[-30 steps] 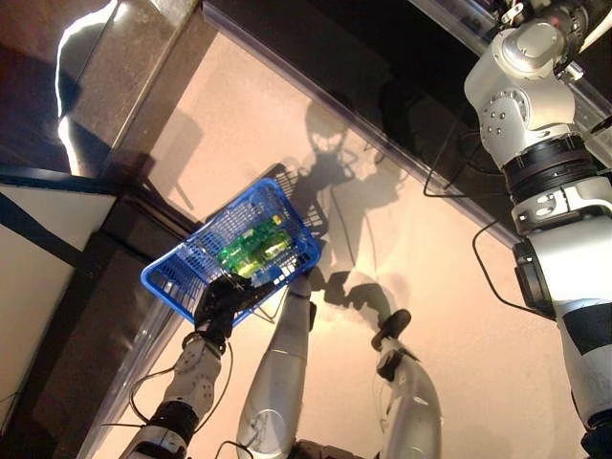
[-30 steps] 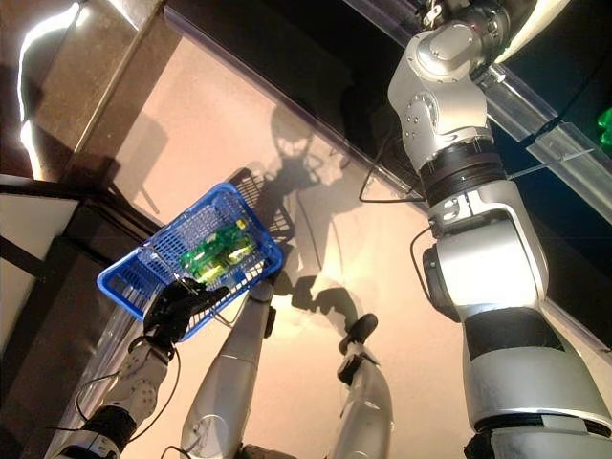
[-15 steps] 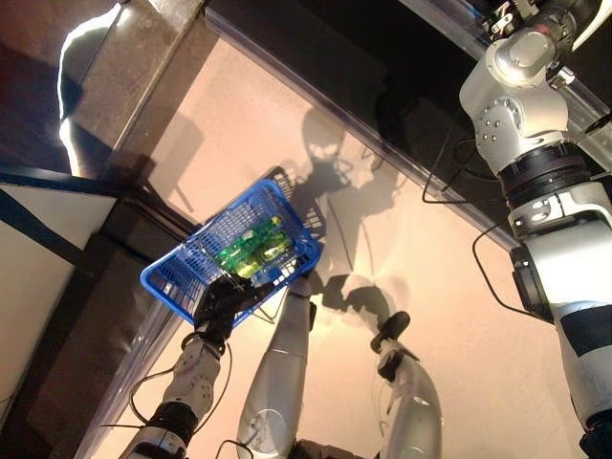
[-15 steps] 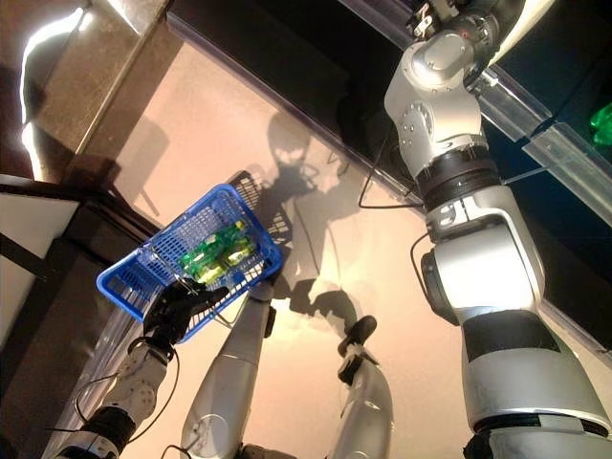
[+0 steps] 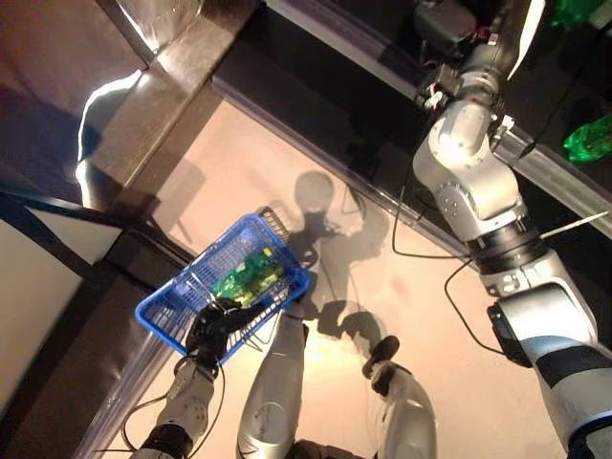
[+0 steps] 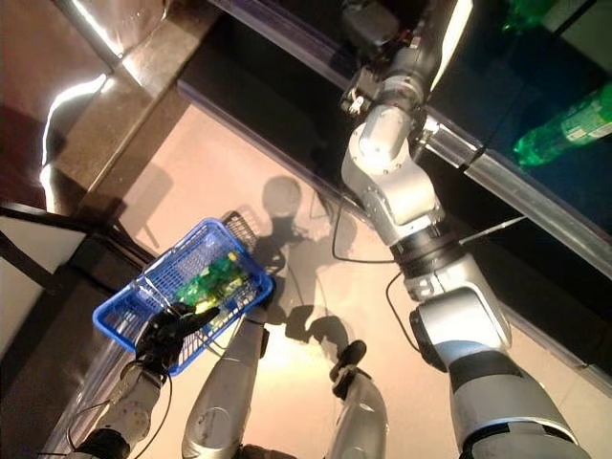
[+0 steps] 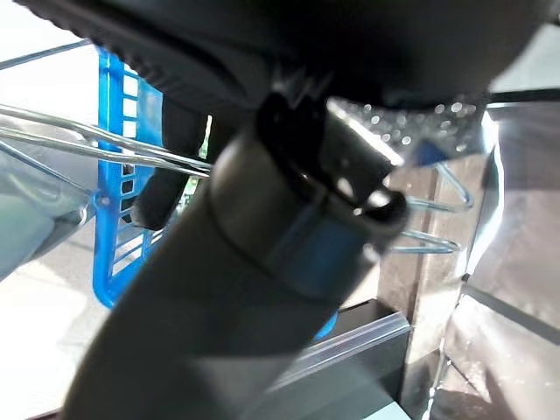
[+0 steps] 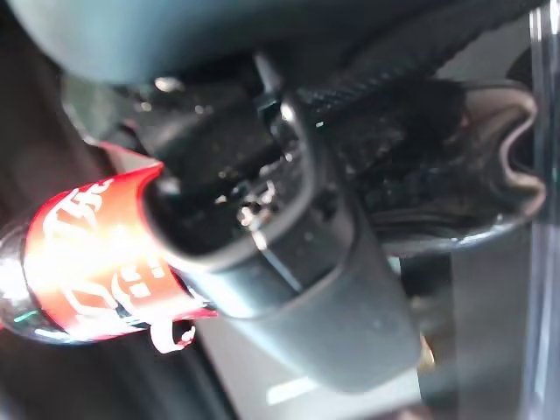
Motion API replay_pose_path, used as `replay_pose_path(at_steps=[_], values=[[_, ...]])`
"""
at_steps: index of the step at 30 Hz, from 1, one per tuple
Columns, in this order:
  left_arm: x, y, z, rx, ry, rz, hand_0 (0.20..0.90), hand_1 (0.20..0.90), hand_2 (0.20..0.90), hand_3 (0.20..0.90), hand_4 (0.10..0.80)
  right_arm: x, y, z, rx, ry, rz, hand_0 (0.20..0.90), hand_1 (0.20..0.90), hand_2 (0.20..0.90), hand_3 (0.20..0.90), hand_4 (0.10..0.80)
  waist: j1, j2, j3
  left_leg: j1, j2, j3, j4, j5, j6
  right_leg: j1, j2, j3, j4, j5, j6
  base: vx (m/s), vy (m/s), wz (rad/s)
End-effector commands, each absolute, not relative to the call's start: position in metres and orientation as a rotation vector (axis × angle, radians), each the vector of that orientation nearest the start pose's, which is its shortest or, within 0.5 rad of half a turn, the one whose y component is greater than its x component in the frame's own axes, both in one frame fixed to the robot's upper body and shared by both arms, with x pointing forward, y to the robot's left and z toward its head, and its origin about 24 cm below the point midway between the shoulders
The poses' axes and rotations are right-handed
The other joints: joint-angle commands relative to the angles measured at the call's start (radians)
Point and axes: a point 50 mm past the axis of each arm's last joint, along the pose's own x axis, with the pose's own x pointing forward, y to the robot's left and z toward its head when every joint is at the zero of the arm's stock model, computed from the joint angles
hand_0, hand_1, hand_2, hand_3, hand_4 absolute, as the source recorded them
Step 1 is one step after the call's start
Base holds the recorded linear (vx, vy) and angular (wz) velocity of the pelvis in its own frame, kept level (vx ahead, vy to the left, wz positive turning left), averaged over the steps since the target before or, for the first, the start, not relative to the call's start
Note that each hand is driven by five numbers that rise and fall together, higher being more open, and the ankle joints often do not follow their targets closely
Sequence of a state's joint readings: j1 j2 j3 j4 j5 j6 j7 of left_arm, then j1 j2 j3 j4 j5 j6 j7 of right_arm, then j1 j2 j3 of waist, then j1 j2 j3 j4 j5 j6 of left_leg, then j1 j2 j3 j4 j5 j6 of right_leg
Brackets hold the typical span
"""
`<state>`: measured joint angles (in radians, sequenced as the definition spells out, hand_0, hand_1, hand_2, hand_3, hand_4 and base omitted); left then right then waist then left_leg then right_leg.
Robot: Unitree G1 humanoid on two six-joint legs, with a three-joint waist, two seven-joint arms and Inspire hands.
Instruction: Pick up the drink and place into the basket.
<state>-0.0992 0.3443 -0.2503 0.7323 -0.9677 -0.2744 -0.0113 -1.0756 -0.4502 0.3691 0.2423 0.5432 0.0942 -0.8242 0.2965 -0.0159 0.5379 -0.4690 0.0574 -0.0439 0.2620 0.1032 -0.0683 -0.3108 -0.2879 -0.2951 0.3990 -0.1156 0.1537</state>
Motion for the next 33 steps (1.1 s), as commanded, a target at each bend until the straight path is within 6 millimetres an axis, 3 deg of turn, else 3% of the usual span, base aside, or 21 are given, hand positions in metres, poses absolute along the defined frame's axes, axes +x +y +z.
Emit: replay_pose_path(at_steps=[1,2,3,4,6,14,23,33], values=[[0.241,0.235,-0.019,-0.474,0.058,0.17,0.3,0.3,0.3,0.2,0.1,0.308,-0.116,0.379,0.135,-0.967,-0.205,0.3,0.3,0.3,0.2,0.1,0.014,0.021,-0.018,0.146,-0.054,-0.028,0.021,-0.114,0.032,0.075,0.024,-0.046,0.026,-0.001,-0.075,-0.061,-0.002,0.03],[0.242,0.228,-0.014,-0.494,0.021,0.131,0.3,0.3,0.3,0.2,0.1,0.309,-0.111,0.359,0.135,-0.915,-0.141,0.3,0.3,0.3,0.2,0.1,0.006,0.028,-0.031,0.184,-0.048,-0.029,-0.007,-0.082,0.031,0.119,0.026,-0.059,-0.002,0.017,-0.09,-0.053,-0.004,0.04],[0.242,0.226,-0.012,-0.501,0.014,0.121,0.3,0.3,0.3,0.2,0.1,0.309,-0.11,0.353,0.127,-0.904,-0.128,0.3,0.3,0.3,0.2,0.1,0.003,0.029,-0.039,0.192,-0.046,-0.031,-0.013,-0.079,0.029,0.128,0.027,-0.06,-0.008,0.018,-0.091,-0.041,-0.033,0.06],[0.242,0.219,-0.006,-0.528,-0.018,0.079,0.3,0.3,0.3,0.2,0.1,0.31,-0.106,0.332,0.12,-0.857,-0.086,0.3,0.3,0.3,0.2,0.1,-0.003,0.031,-0.064,0.218,-0.037,-0.032,-0.033,-0.072,0.025,0.158,0.029,-0.063,-0.027,0.019,-0.094,0.026,-0.053,0.05],[0.241,0.212,0.003,-0.551,-0.054,0.029,0.3,0.3,0.3,0.2,0.1,0.311,-0.102,0.313,0.115,-0.802,-0.039,0.3,0.3,0.3,0.2,0.1,-0.008,0.033,-0.085,0.246,-0.029,-0.035,-0.055,-0.064,0.019,0.188,0.034,-0.066,-0.048,0.02,-0.099,0.024,-0.051,0.08],[0.239,0.193,0.025,-0.614,-0.121,-0.116,0.3,0.3,0.3,0.2,0.1,0.311,-0.093,0.261,0.118,-0.62,0.098,0.3,0.3,0.3,0.2,0.1,-0.018,0.026,-0.167,0.319,-0.005,-0.042,-0.141,-0.029,0.002,0.28,0.056,-0.07,-0.145,0.042,-0.102,0.019,-0.042,0.02],[0.242,0.168,0.067,-0.687,-0.198,-0.314,0.3,0.3,0.3,0.2,0.1,0.302,-0.068,0.216,0.113,-0.447,0.249,0.3,0.3,0.3,0.2,0.1,-0.018,0.012,-0.254,0.365,0.005,-0.055,-0.204,-0.005,-0.002,0.346,0.063,-0.071,-0.25,0.095,-0.081,0.028,-0.05,0.07],[0.243,0.149,0.107,-0.717,-0.263,-0.498,0.3,0.3,0.3,0.2,0.1,0.304,-0.046,0.186,0.153,-0.296,0.283,0.3,0.3,0.3,0.2,0.1,0.002,0.002,-0.298,0.396,0.006,-0.074,-0.244,0.004,-0.002,0.4,0.062,-0.081,-0.313,0.124,-0.059,0.015,-0.018,0.04]])
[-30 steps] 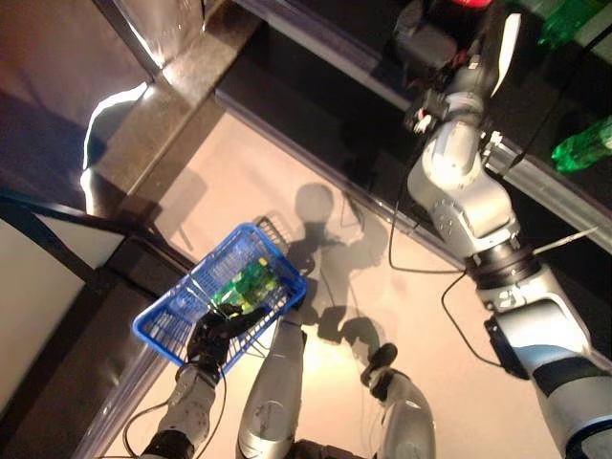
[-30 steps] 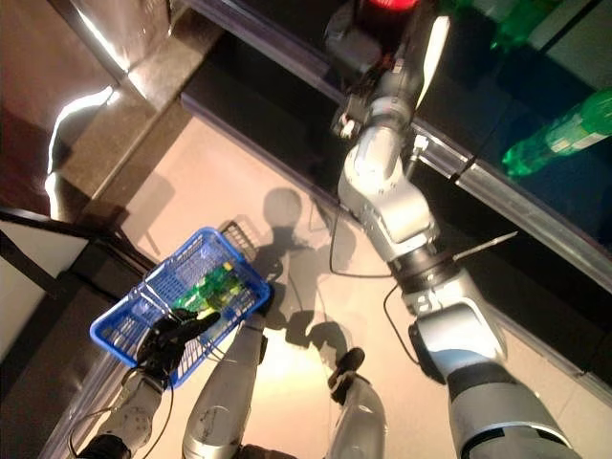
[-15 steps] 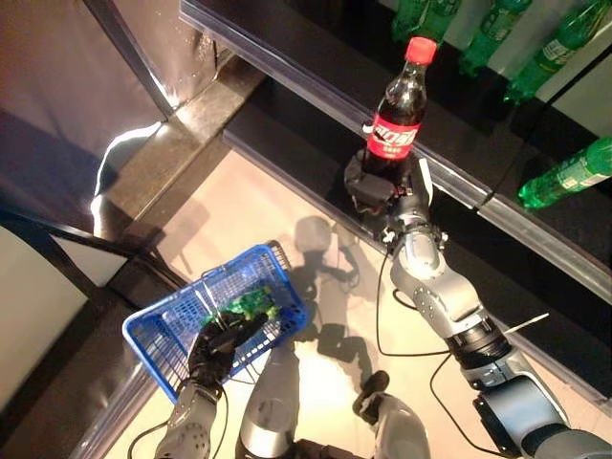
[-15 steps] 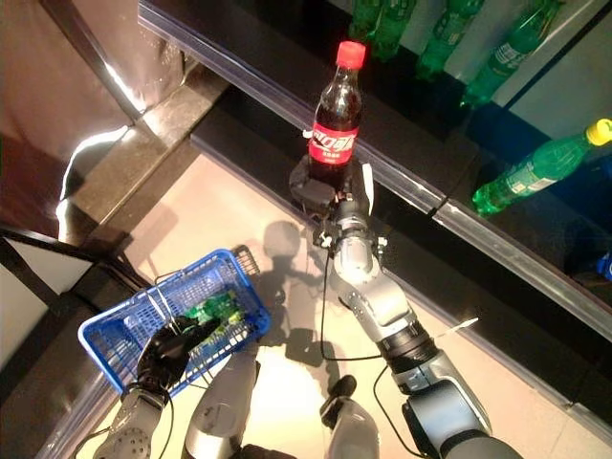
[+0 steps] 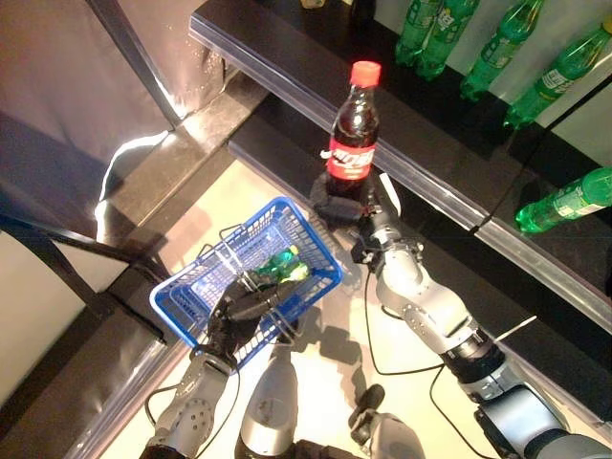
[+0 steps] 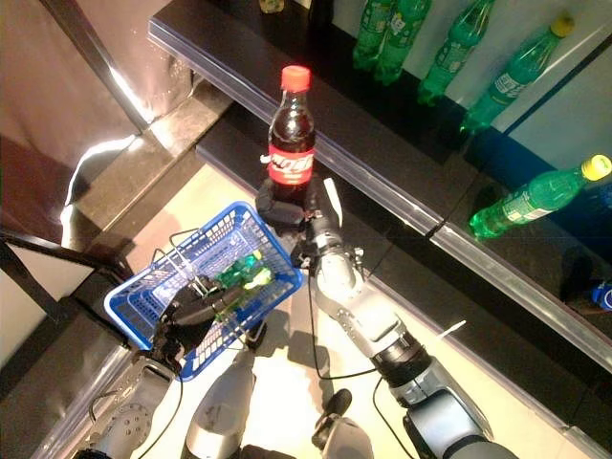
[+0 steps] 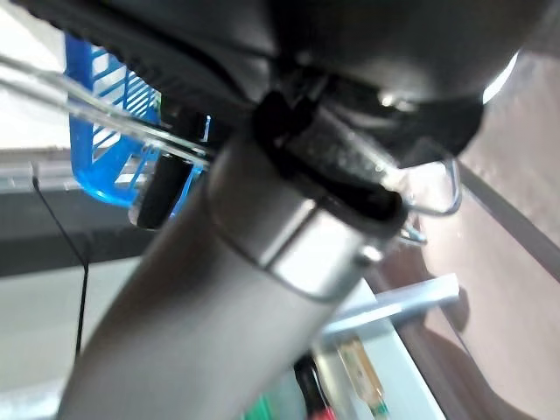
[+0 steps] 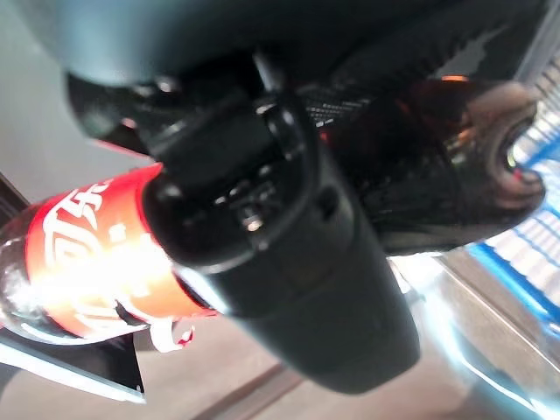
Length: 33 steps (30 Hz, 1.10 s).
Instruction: Pick up the drink and place into the basket.
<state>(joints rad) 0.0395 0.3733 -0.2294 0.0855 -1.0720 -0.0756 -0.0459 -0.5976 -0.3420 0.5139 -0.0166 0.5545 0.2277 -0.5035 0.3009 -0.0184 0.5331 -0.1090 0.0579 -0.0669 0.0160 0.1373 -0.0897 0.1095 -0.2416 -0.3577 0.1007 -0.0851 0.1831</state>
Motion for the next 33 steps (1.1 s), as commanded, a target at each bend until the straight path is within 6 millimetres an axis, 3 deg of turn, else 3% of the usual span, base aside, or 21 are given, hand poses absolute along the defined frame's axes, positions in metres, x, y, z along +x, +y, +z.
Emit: replay_pose_path(at_steps=[1,8,13,18,24,33], values=[[0.242,0.146,0.11,-0.718,-0.266,-0.524,0.3,0.3,0.3,0.2,0.1,0.303,-0.044,0.181,0.162,-0.271,0.288,0.3,0.3,0.3,0.2,0.1,0.0,0.003,-0.298,0.039,0.005,-0.055,-0.004,-0.029,0.019,-0.016,0.016,-0.019,-0.023,0.096,-0.087,0.043,-0.033,0.04],[0.236,0.132,0.129,-0.727,-0.301,-0.671,0.3,0.3,0.3,0.2,0.1,0.3,-0.029,0.145,0.156,-0.118,0.321,0.3,0.3,0.3,0.2,0.1,0.016,-0.007,-0.324,0.052,0.008,-0.066,-0.023,-0.028,0.019,0.004,0.019,-0.013,-0.066,0.114,-0.078,0.029,-0.01,0.05],[0.226,0.11,0.151,-0.728,-0.361,-0.956,0.3,0.3,0.3,0.2,0.1,0.304,-0.022,0.123,0.152,-0.023,0.301,0.3,0.3,0.3,0.2,0.1,0.029,-0.01,-0.321,0.051,0.006,-0.08,-0.02,-0.032,0.018,0.013,0.018,-0.028,-0.069,0.113,-0.077,0.0,0.0,0.0],[0.216,0.1,0.167,-0.775,-0.405,-1.147,0.3,0.3,0.3,0.2,0.1,0.303,-0.019,0.113,0.163,0.008,0.287,0.3,0.3,0.3,0.2,0.1,0.029,-0.011,-0.325,0.054,0.007,-0.082,-0.02,-0.036,0.016,0.018,0.014,-0.03,-0.066,0.111,-0.074,0.026,0.005,0.04],[0.205,0.095,0.181,-0.845,-0.471,-1.296,0.3,0.3,0.3,0.2,0.1,0.299,-0.012,0.097,0.155,0.067,0.264,0.3,0.3,0.3,0.2,0.1,0.034,-0.015,-0.339,0.064,0.007,-0.087,-0.028,-0.04,0.014,0.022,0.013,-0.029,-0.065,0.108,-0.069,0.045,0.0,0.03],[0.191,0.109,0.207,-0.684,-0.661,-1.398,0.3,0.3,0.3,0.2,0.1,0.282,-0.01,0.046,0.181,0.245,0.201,0.3,0.3,0.3,0.2,0.1,0.053,-0.013,-0.353,0.061,0.01,-0.096,-0.028,-0.041,0.007,0.025,0.01,-0.044,-0.054,0.096,-0.066,0.047,-0.012,0.03]])
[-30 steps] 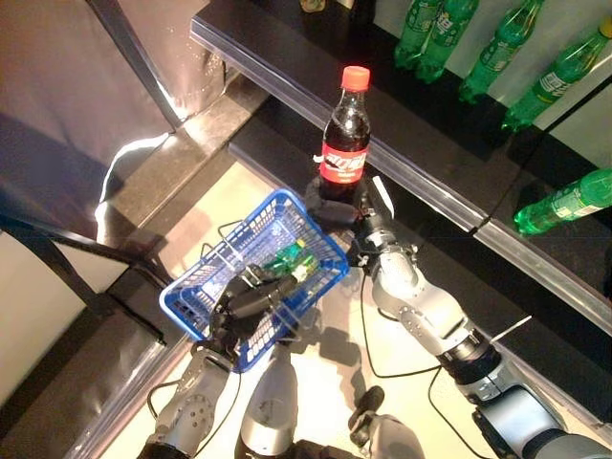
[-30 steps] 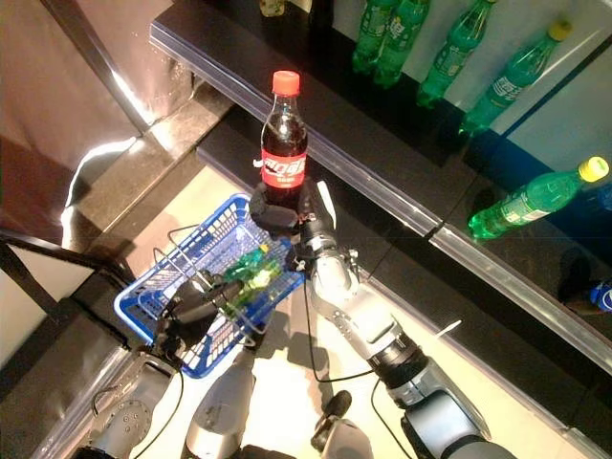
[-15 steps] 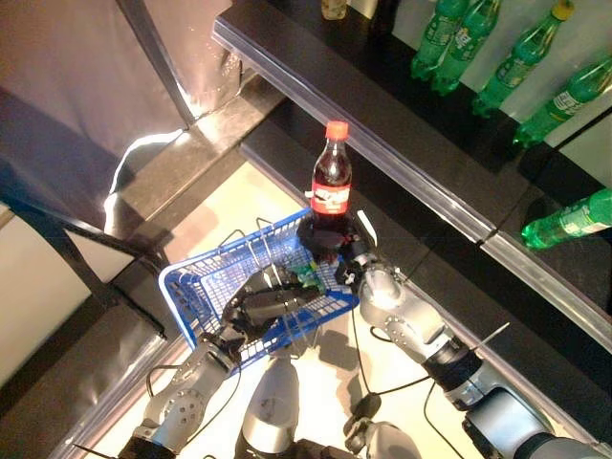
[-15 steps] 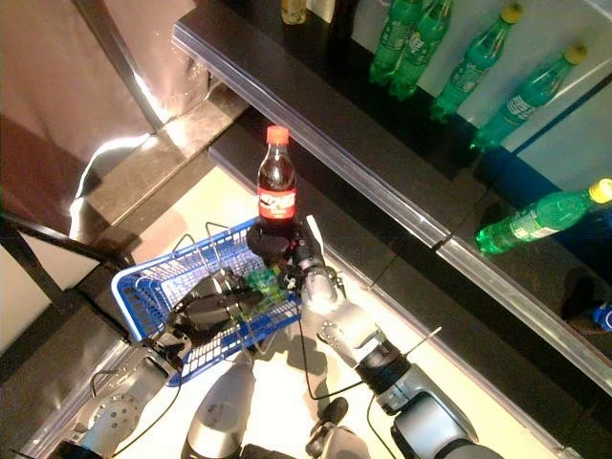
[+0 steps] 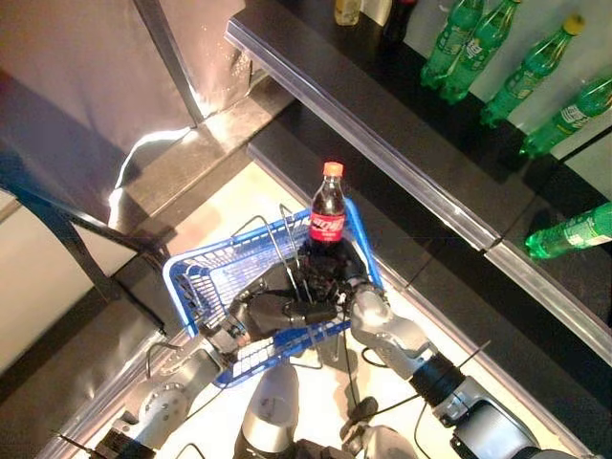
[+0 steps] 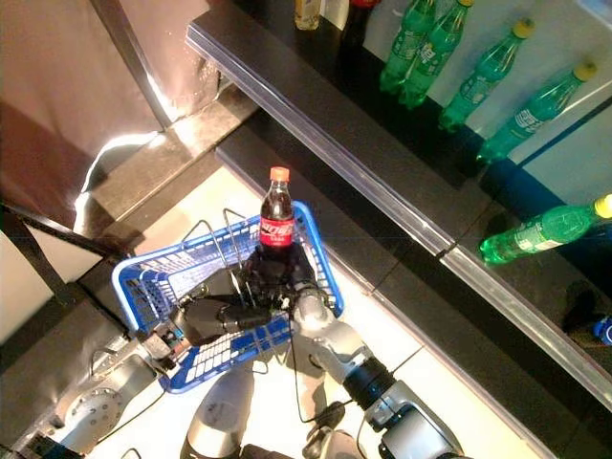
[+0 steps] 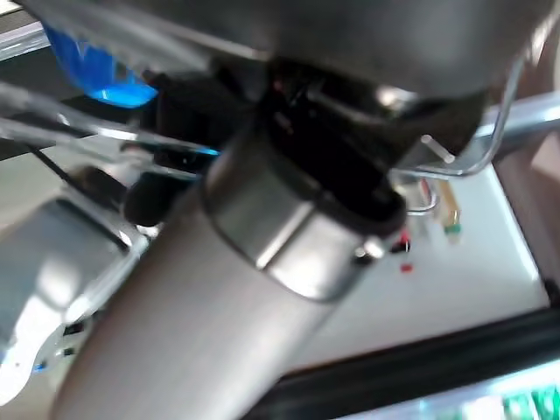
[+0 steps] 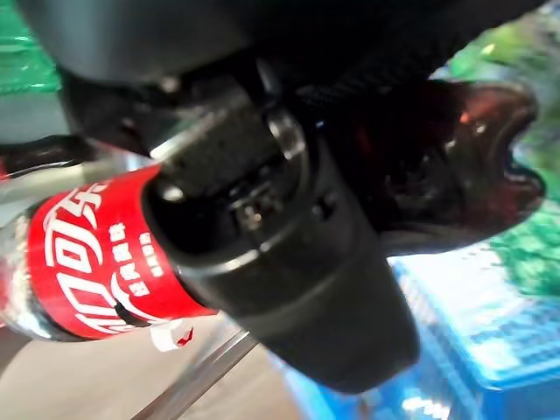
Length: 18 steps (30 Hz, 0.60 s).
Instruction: Pick up the drink and place into the basket.
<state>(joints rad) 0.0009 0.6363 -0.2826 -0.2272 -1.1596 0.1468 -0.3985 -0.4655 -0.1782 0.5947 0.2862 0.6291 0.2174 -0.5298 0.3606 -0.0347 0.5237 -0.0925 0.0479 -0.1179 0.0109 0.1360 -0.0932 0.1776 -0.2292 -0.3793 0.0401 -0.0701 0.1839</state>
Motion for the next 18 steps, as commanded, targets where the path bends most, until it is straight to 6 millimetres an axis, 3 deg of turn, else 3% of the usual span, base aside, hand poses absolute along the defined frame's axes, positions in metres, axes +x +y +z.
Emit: replay_pose_path(at_steps=[1,10,18], values=[[0.19,0.11,0.209,-0.671,-0.674,-1.401,0.3,0.3,0.3,0.2,0.1,0.28,-0.01,0.042,0.182,0.26,0.193,0.3,0.3,0.3,0.2,0.1,-0.005,0.003,-0.345,0.044,0.02,-0.047,-0.022,-0.04,0.009,-0.043,-0.003,-0.024,0.008,0.08,-0.066,0.042,-0.026,0.03],[0.18,0.128,0.227,-0.555,-0.855,-1.428,0.3,0.3,0.3,0.2,0.1,0.269,-0.016,0.007,0.269,0.385,0.103,0.3,0.3,0.3,0.2,0.1,0.011,0.012,-0.339,0.034,0.016,-0.061,-0.002,-0.044,0.002,-0.051,-0.008,-0.039,0.036,0.069,-0.065,0.038,-0.023,0.0],[0.172,0.132,0.237,-0.559,-0.942,-1.51,0.3,0.3,0.3,0.2,0.1,0.259,-0.009,-0.009,0.348,0.473,0.186,0.3,0.3,0.3,0.2,0.1,0.021,0.016,-0.33,0.029,0.015,-0.076,0.008,-0.048,-0.004,-0.057,-0.01,-0.045,0.048,0.067,-0.067,0.022,-0.024,0.04]])
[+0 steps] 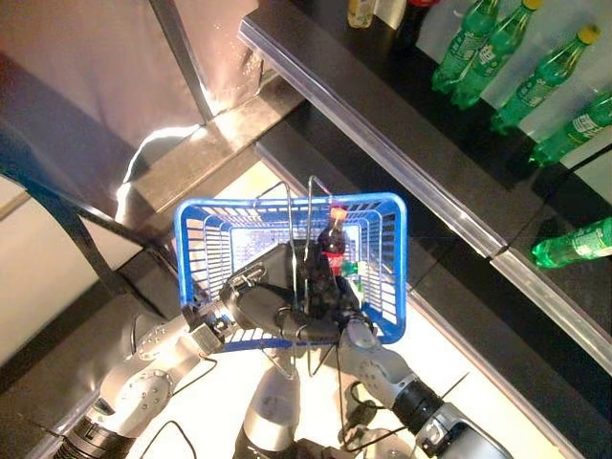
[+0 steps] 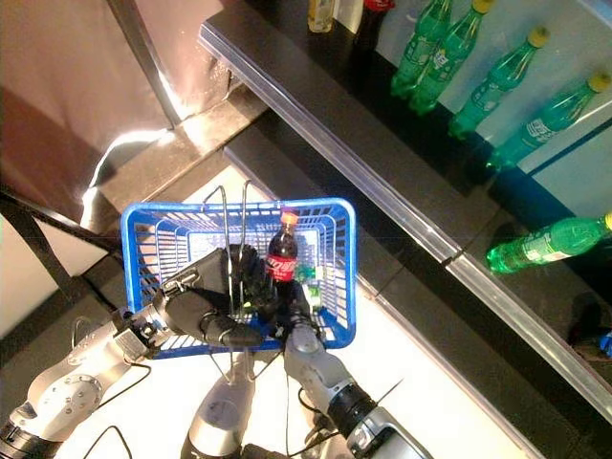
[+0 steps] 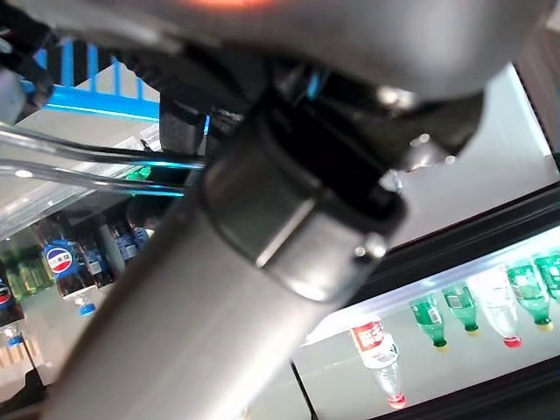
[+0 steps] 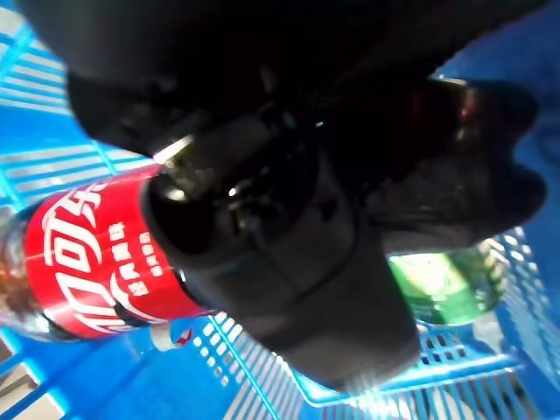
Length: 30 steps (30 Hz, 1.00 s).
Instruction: Pick up the drink and place into the basket.
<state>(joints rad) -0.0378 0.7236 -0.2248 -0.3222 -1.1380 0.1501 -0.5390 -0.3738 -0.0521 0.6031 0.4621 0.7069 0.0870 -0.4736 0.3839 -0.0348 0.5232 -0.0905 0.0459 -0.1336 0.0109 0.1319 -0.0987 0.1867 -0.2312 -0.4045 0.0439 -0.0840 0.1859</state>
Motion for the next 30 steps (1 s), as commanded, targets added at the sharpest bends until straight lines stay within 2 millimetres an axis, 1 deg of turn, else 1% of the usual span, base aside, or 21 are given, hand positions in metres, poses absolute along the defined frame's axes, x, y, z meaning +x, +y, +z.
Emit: replay_pose_path(at_steps=[1,2,3,5,8,9,12,13,14,15,16,17,18,19,20,25,30], values=[[0.17,0.13,0.238,-0.57,-0.938,-1.54,0.3,0.3,0.3,0.2,0.1,0.258,-0.008,-0.012,0.398,0.49,0.214,0.3,0.3,0.3,0.2,0.1,0.0,0.015,-0.329,0.026,0.017,-0.064,0.01,-0.043,-0.001,-0.066,-0.009,-0.021,0.046,0.082,-0.068,0.028,-0.024,0.08],[0.17,0.13,0.238,-0.571,-0.938,-1.542,0.3,0.3,0.3,0.2,0.1,0.258,-0.008,-0.012,0.403,0.491,0.216,0.3,0.3,0.3,0.2,0.1,0.0,0.015,-0.329,0.026,0.017,-0.064,0.011,-0.043,-0.001,-0.066,-0.009,-0.022,0.046,0.082,-0.068,0.05,-0.036,0.08],[0.17,0.128,0.238,-0.58,-0.926,-1.561,0.3,0.3,0.3,0.2,0.1,0.256,-0.004,-0.012,0.488,0.518,0.247,0.3,0.3,0.3,0.2,0.1,0.0,0.014,-0.329,0.027,0.017,-0.065,0.01,-0.043,-0.001,-0.067,-0.009,-0.022,0.048,0.082,-0.068,0.023,-0.013,0.05],[0.17,0.128,0.238,-0.58,-0.925,-1.563,0.3,0.3,0.3,0.2,0.1,0.256,-0.003,-0.013,0.503,0.525,0.249,0.3,0.3,0.3,0.2,0.1,0.001,0.014,-0.329,0.027,0.017,-0.065,0.01,-0.043,-0.001,-0.068,-0.009,-0.022,0.048,0.082,-0.068,0.0,0.0,0.0],[0.168,0.127,0.237,-0.573,-0.924,-1.584,0.3,0.3,0.3,0.2,0.1,0.253,0.002,-0.017,0.707,0.593,0.302,0.3,0.3,0.3,0.2,0.1,0.006,0.016,-0.327,0.026,0.015,-0.065,0.011,-0.042,0.001,-0.073,-0.011,-0.024,0.052,0.084,-0.067,0.0,0.0,0.0],[0.167,0.129,0.237,-0.578,-0.92,-1.583,0.3,0.3,0.3,0.2,0.1,0.253,0.002,-0.017,0.789,0.613,0.313,0.3,0.3,0.3,0.2,0.1,0.01,0.017,-0.325,0.026,0.014,-0.064,0.012,-0.042,0.002,-0.073,-0.012,-0.026,0.054,0.086,-0.065,0.0,0.0,0.0],[0.165,0.131,0.235,-0.594,-0.911,-1.587,0.3,0.3,0.3,0.2,0.1,0.256,0.001,-0.012,0.936,0.621,0.318,0.3,0.3,0.3,0.2,0.1,0.02,0.017,-0.321,0.029,0.015,-0.064,0.012,-0.044,0.002,-0.071,-0.014,-0.035,0.06,0.083,-0.063,0.0,0.0,0.0],[0.165,0.132,0.235,-0.595,-0.911,-1.587,0.3,0.3,0.3,0.2,0.1,0.257,0.001,-0.011,0.964,0.623,0.316,0.309,0.309,0.309,0.211,0.111,0.022,0.018,-0.32,0.028,0.015,-0.065,0.012,-0.044,0.002,-0.07,-0.015,-0.037,0.06,0.083,-0.063,0.031,-0.005,0.02],[0.165,0.133,0.234,-0.599,-0.907,-1.587,0.3,0.3,0.3,0.2,0.1,0.258,0.0,-0.01,1.023,0.633,0.302,0.342,0.342,0.342,0.249,0.149,0.024,0.018,-0.321,0.029,0.015,-0.064,0.012,-0.043,0.002,-0.069,-0.016,-0.041,0.062,0.083,-0.063,0.0,0.0,0.0],[0.165,0.133,0.234,-0.599,-0.907,-1.587,0.3,0.3,0.3,0.2,0.1,0.258,0.0,-0.01,1.023,0.633,0.302,0.342,0.342,0.342,0.249,0.149,0.024,0.018,-0.321,0.029,0.015,-0.064,0.012,-0.043,0.002,-0.069,-0.016,-0.041,0.062,0.083,-0.063,0.0,0.0,0.0],[0.165,0.134,0.234,-0.6,-0.906,-1.587,0.3,0.3,0.3,0.2,0.1,0.258,0.0,-0.01,1.045,0.64,0.296,0.364,0.364,0.364,0.274,0.174,0.025,0.018,-0.321,0.029,0.015,-0.064,0.012,-0.043,0.002,-0.068,-0.016,-0.042,0.062,0.083,-0.063,0.049,0.007,0.01],[0.164,0.135,0.233,-0.612,-0.894,-1.587,0.3,0.3,0.3,0.2,0.1,0.258,-0.001,-0.012,1.126,0.667,0.267,0.42,0.42,0.42,0.34,0.24,0.029,0.018,-0.324,0.034,0.016,-0.064,0.009,-0.042,0.003,-0.065,-0.018,-0.047,0.063,0.085,-0.062,0.087,0.023,0.01],[0.164,0.138,0.232,-0.617,-0.89,-1.581,0.3,0.3,0.3,0.2,0.1,0.257,-0.002,-0.013,1.176,0.683,0.246,0.721,0.721,0.721,0.691,0.591,0.031,0.018,-0.327,0.037,0.016,-0.063,0.009,-0.043,0.004,-0.064,-0.019,-0.051,0.065,0.084,-0.061,0.087,0.027,0.02],[0.163,0.138,0.232,-0.618,-0.89,-1.579,0.3,0.3,0.3,0.2,0.1,0.258,-0.002,-0.013,1.184,0.685,0.241,0.766,0.766,0.766,0.744,0.644,0.032,0.018,-0.328,0.037,0.016,-0.063,0.01,-0.044,0.004,-0.064,-0.019,-0.051,0.066,0.084,-0.061,0.072,0.032,0.04],[0.163,0.14,0.232,-0.628,-0.886,-1.575,0.3,0.3,0.3,0.2,0.1,0.26,-0.003,-0.012,1.21,0.684,0.232,0.9,0.9,0.9,0.9,0.8,0.034,0.018,-0.329,0.037,0.017,-0.061,0.013,-0.045,0.005,-0.067,-0.021,-0.053,0.071,0.084,-0.061,0.051,0.021,0.04],[0.161,0.144,0.231,-0.645,-0.881,-1.556,0.3,0.3,0.3,0.2,0.1,0.261,-0.004,-0.006,1.253,0.665,0.223,0.9,0.9,0.9,0.9,0.8,0.037,0.017,-0.329,0.041,0.017,-0.062,0.016,-0.044,0.006,-0.067,-0.021,-0.053,0.08,0.083,-0.061,0.043,0.017,0.01],[0.161,0.147,0.229,-0.665,-0.87,-1.53,0.3,0.3,0.3,0.2,0.1,0.264,-0.01,0.001,1.259,0.616,0.238,0.9,0.9,0.9,0.9,0.8,0.039,0.011,-0.325,0.044,0.019,-0.061,0.017,-0.045,0.006,-0.067,-0.023,-0.059,0.083,0.085,-0.06,0.015,-0.001,0.0]])
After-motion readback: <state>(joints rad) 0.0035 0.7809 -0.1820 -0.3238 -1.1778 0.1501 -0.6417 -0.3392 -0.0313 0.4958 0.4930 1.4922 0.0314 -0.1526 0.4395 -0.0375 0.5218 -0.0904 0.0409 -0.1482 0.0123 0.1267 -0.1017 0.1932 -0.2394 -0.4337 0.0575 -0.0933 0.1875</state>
